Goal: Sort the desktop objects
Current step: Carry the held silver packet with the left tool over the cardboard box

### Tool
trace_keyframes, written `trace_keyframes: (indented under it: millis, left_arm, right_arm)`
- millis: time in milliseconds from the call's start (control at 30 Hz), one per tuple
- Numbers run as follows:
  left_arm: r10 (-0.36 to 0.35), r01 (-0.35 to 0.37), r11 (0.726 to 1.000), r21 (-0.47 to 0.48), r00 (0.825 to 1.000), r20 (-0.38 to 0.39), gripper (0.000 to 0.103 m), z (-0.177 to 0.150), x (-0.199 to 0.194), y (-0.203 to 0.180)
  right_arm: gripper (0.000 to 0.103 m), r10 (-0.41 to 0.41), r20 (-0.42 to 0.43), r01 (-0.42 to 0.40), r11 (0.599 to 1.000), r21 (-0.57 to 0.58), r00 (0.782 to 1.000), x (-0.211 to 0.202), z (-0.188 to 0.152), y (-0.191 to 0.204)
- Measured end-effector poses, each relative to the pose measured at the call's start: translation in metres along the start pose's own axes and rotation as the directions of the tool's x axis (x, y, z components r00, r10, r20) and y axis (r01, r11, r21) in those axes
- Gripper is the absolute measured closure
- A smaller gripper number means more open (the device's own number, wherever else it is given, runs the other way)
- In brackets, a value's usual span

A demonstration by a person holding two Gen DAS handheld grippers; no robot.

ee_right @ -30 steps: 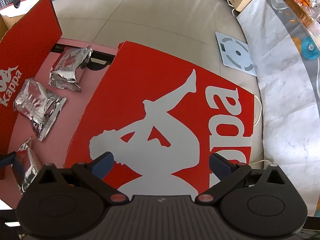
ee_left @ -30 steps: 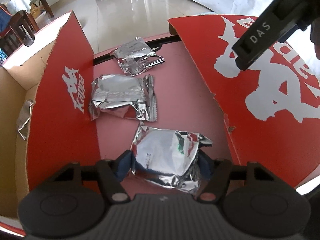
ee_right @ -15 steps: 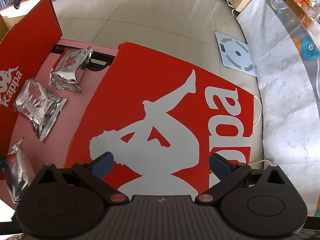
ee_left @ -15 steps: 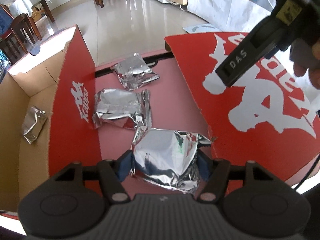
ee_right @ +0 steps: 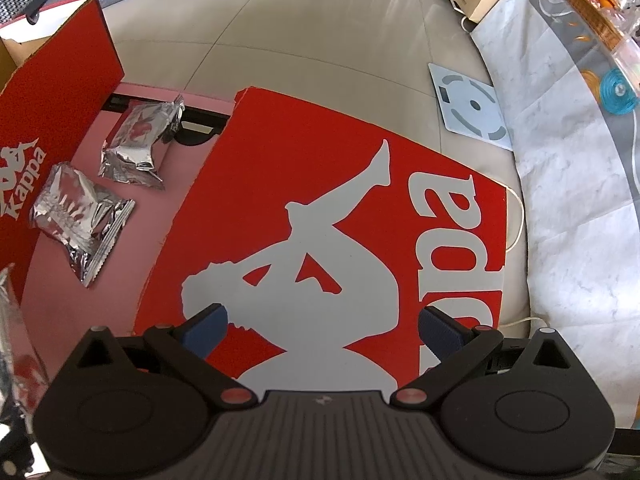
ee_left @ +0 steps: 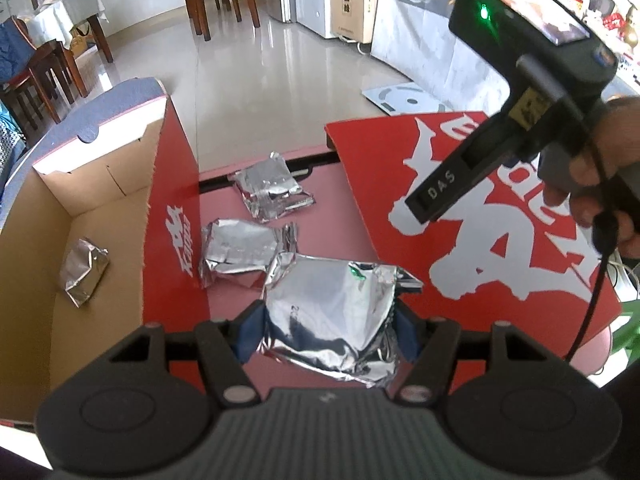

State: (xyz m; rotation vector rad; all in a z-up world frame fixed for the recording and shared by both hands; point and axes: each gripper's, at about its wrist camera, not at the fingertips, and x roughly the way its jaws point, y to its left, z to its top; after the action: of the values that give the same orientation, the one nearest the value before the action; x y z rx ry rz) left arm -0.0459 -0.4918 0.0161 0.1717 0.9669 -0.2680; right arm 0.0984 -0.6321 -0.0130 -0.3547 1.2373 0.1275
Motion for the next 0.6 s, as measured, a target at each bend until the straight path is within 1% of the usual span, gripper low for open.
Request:
trace_keyframes:
  millis: [233, 400, 533, 600]
  left_arm:
    - [0.009, -0.008, 0.999, -0.036, 1.0, 0.027, 0.04, 0.006, -0.012, 0.011]
    - [0.012, -0.01, 0.998, -0.059, 0.999, 0.042, 0.04, 0.008, -0.019, 0.02]
    - [0.015, -0.011, 0.997, -0.074, 0.998, 0.057, 0.04, 0.01, -0.025, 0.025]
    - [0.017, -0.012, 0.996, -0.083, 0.998, 0.065, 0.04, 0.012, -0.028, 0.028]
  right_arm:
    - [0.002, -0.003, 0.003, 0.002, 1.0, 0.019, 1.0, 0.0, 0.0, 0.0]
    - [0.002, 0.041, -0.003, -0.04, 0.999, 0.03, 0.999, 0.0, -0.001, 0.001]
    - [0.002, 0.025, 0.007, -0.025, 1.0, 0.011, 1.0, 0.0, -0.001, 0.007]
    - [0.002, 0.015, 0.01, -0.015, 1.0, 0.021, 1.0, -0.001, 0.0, 0.007]
